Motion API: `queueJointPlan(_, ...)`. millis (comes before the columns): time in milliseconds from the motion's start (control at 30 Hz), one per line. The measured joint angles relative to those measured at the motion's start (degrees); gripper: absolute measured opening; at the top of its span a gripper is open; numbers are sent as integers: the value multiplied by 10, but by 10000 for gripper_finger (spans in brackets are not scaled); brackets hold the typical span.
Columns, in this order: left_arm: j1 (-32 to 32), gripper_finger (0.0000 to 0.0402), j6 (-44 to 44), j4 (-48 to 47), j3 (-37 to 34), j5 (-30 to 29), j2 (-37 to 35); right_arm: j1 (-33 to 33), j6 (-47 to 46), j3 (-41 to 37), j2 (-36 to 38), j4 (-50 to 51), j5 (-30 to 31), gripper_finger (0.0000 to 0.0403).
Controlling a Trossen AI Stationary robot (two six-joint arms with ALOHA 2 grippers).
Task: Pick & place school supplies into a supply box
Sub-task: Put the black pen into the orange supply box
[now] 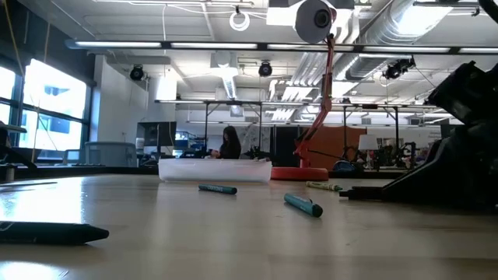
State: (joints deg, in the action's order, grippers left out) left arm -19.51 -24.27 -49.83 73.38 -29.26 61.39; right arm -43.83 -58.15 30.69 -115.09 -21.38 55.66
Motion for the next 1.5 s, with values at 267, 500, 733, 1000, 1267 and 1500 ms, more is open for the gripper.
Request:
queueJointPlan(267, 0, 177, -5, 3, 0, 0, 0, 31, 128, -28, 2, -90, -17, 77)
queueJointPlan(500, 0, 177, -5, 4, 0, 2, 0, 46, 215, -29, 24, -151, -65, 13)
queueJointPlan(733, 0, 177, -2, 5, 0, 2, 0, 129, 427, -11, 180, -168, -142, 22)
queueJointPlan(1000, 0, 177, 0, 5, 0, -5, 0, 370, 671, 104, 218, -157, -288, 15)
queueJointPlan(1267, 0, 177, 0, 2, 0, 19, 0, 544, 730, 300, 67, -15, -484, 19)
queueJointPlan(1500, 0, 177, -16, -27, 0, 31, 0, 577, 734, 431, -43, 55, -530, 34)
